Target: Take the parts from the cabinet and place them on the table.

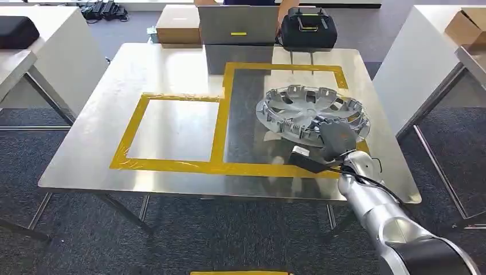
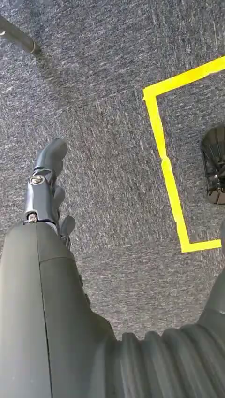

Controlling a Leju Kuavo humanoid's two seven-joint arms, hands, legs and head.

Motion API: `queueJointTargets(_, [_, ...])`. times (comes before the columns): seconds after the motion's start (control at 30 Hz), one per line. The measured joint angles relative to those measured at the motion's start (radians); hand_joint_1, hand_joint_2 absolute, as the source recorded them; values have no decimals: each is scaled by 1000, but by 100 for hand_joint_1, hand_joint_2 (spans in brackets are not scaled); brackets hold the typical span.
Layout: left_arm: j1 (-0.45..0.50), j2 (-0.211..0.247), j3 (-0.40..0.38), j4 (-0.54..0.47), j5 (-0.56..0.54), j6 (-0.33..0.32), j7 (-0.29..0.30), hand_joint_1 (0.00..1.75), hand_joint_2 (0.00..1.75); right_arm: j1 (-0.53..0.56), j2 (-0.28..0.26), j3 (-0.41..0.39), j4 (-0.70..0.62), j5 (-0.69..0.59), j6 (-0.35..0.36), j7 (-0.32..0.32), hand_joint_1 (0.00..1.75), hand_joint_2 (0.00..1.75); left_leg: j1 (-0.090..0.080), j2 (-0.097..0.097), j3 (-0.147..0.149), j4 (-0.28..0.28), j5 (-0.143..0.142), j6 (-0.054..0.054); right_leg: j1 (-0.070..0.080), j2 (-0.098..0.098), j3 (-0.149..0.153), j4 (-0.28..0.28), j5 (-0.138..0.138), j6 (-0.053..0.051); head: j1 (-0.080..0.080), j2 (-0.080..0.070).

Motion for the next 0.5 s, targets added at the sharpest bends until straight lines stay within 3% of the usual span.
queueJointTargets(0.37, [-8, -3, 0, 0, -12, 0, 4, 0, 175, 0, 33, 21, 1, 2, 16, -5, 175, 175, 0, 0, 0, 0, 0, 0, 0, 0, 0, 0, 0, 0, 0, 0])
queueJointTargets(0.4, [-8, -3, 0, 0, -13, 0, 4, 0, 175, 0, 36, 22, 1, 3, 19, -5, 0, 175, 0, 0, 0, 0, 0, 0, 0, 0, 0, 0, 0, 0, 0, 0])
queueJointTargets(0.47, [-8, -3, 0, 0, -16, 3, 4, 0, 175, -1, 42, 23, 1, 5, 21, -3, 0, 175, 0, 0, 0, 0, 0, 0, 0, 0, 0, 0, 0, 0, 0, 0])
queueJointTargets(0.5, [-8, -3, 0, 0, -18, 5, 3, 0, 0, -1, 45, 24, 1, 8, 21, 0, 0, 175, 0, 0, 0, 0, 0, 0, 0, 0, 0, 0, 0, 0, 0, 0])
